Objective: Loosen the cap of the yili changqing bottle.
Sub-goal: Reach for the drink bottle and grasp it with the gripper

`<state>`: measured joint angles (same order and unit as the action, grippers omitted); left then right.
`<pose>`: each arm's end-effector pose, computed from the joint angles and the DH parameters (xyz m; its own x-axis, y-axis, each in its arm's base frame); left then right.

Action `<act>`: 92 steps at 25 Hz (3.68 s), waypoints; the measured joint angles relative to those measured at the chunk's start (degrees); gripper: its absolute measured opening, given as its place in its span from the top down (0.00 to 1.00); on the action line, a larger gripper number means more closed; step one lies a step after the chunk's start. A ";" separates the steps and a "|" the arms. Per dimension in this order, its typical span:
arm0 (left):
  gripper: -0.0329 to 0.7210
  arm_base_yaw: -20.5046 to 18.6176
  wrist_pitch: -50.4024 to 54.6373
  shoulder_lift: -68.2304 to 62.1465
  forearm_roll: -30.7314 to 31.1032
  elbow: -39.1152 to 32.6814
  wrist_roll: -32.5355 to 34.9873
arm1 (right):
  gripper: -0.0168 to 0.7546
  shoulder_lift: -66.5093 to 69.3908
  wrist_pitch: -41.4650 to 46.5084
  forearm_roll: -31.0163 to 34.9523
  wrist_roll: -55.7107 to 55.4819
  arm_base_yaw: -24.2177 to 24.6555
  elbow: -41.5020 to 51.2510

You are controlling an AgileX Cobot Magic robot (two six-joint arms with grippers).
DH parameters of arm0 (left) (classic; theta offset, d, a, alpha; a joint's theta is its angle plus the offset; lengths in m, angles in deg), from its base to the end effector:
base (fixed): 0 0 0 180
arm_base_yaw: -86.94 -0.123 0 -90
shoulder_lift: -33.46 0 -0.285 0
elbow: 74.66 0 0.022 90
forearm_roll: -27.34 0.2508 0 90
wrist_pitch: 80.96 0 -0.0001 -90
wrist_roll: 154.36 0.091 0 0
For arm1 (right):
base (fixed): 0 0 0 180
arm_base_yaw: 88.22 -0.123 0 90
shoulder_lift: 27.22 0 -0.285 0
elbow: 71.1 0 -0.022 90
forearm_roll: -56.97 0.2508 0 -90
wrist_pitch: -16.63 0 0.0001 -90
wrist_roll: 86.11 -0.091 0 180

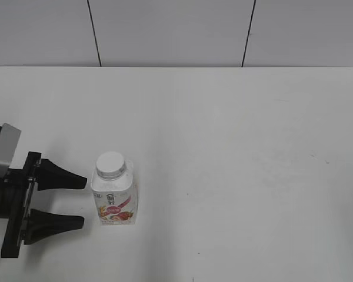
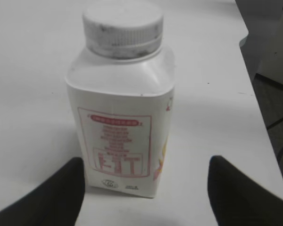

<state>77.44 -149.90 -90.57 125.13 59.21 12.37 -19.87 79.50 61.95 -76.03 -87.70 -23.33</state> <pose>0.2292 -0.0469 0.0816 -0.0842 0.3688 -0.9257 0.9924 0.1152 -0.0443 -0.0093 0.0071 0.2784 -0.4556 -0.1313 -0.8805 -0.1222 0.9889 -0.0842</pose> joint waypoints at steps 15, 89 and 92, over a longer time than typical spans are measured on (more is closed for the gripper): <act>0.29 0.00 0.00 0.00 -1.49 0.00 3.40 | 0.29 0.00 0.00 0.00 0.00 0.00 0.00; 0.28 11.85 -0.08 -9.09 -8.60 9.32 0.88 | 0.29 0.00 0.00 0.00 0.03 0.00 0.00; 0.36 11.90 -0.14 -9.09 -8.39 9.32 0.88 | 0.29 0.00 0.00 0.00 0.03 0.00 0.00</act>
<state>89.34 -150.04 -99.65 116.74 68.53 13.25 -19.87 79.50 61.95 -75.99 -87.70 -23.33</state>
